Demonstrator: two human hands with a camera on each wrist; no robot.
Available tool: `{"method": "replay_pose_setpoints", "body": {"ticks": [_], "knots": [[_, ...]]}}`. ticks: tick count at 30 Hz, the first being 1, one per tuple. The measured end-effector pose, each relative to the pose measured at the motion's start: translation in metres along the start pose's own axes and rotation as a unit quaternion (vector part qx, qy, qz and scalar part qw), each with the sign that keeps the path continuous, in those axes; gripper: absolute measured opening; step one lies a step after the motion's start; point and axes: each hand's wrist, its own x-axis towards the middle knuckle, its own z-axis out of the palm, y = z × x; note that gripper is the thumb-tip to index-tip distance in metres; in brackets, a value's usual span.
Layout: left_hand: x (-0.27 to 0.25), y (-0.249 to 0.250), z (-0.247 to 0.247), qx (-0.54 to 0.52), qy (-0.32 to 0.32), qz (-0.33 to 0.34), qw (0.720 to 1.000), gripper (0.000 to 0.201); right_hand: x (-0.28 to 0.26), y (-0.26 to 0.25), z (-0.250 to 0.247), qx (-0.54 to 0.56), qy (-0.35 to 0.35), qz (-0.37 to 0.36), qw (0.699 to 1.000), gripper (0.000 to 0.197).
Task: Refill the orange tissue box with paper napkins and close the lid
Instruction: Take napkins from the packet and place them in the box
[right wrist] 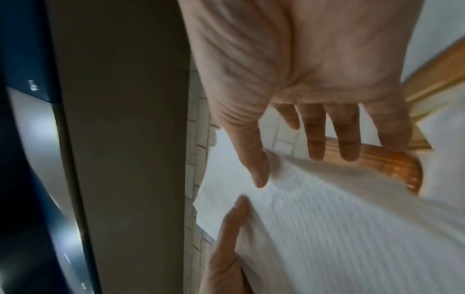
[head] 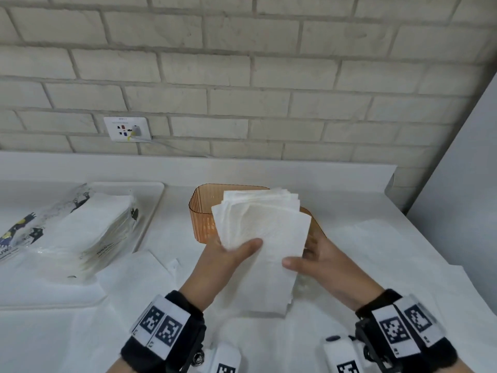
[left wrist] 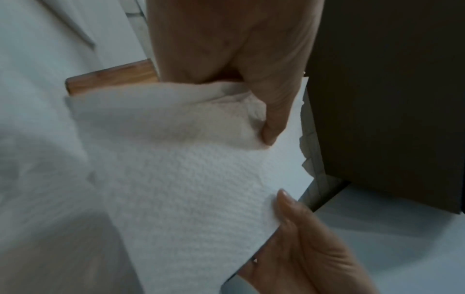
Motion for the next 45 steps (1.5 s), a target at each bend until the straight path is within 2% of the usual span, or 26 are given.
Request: {"method": "replay_pose_setpoints", "body": {"ticks": [4,7,9,12,15,17,21,24,28,32,36,38,42,45], "knots": [[-0.002,0.004,0.004,0.025,-0.064,0.036,0.997,0.046,0.002,-0.007,0.011,-0.005,0.0,-0.028,1.0,0.04],[-0.002,0.005,-0.002,0.044,-0.087,0.054,0.994,0.047,0.001,-0.016,0.009,-0.068,0.008,-0.061,0.996,0.031],[-0.002,0.003,-0.006,0.05,-0.098,0.057,0.992,0.044,-0.001,-0.013,0.011,-0.077,-0.008,-0.055,0.995,0.033],[-0.002,-0.003,-0.009,0.084,-0.141,0.032,0.986,0.045,0.0,0.008,0.012,-0.073,-0.06,-0.006,0.996,0.047],[0.0,-0.007,-0.01,0.095,-0.166,-0.005,0.981,0.05,0.006,0.018,0.012,-0.082,-0.058,0.021,0.995,0.049],[0.002,-0.005,-0.007,0.105,-0.172,-0.002,0.98,0.051,0.012,0.014,0.012,-0.095,-0.05,0.017,0.994,0.049],[0.006,0.009,-0.011,0.073,-0.126,0.032,0.989,0.057,0.016,-0.006,0.007,-0.114,-0.059,-0.02,0.991,0.053],[0.004,0.005,-0.021,0.037,-0.105,0.011,0.994,0.06,0.012,-0.003,0.002,-0.115,-0.089,0.001,0.989,0.054],[-0.008,-0.009,-0.01,0.068,-0.116,-0.02,0.991,0.04,0.006,0.016,0.007,-0.121,-0.095,0.045,0.987,0.056],[-0.008,0.001,-0.002,0.058,-0.096,0.021,0.993,0.039,0.007,0.005,0.008,-0.125,-0.091,0.024,0.988,0.059],[-0.008,0.014,-0.001,0.044,-0.13,0.057,0.989,0.045,0.009,-0.011,0.007,-0.126,-0.116,-0.021,0.985,0.065],[-0.008,0.011,0.002,0.076,-0.148,0.057,0.984,0.05,0.009,-0.009,0.008,-0.128,-0.132,-0.016,0.983,0.062],[-0.007,0.013,0.0,0.078,-0.101,0.059,0.99,0.038,0.011,-0.006,0.005,-0.143,-0.089,-0.018,0.986,0.065],[-0.006,0.019,-0.007,0.038,-0.096,0.062,0.993,0.033,0.01,-0.011,-0.001,-0.134,-0.075,-0.047,0.987,0.065]]}}
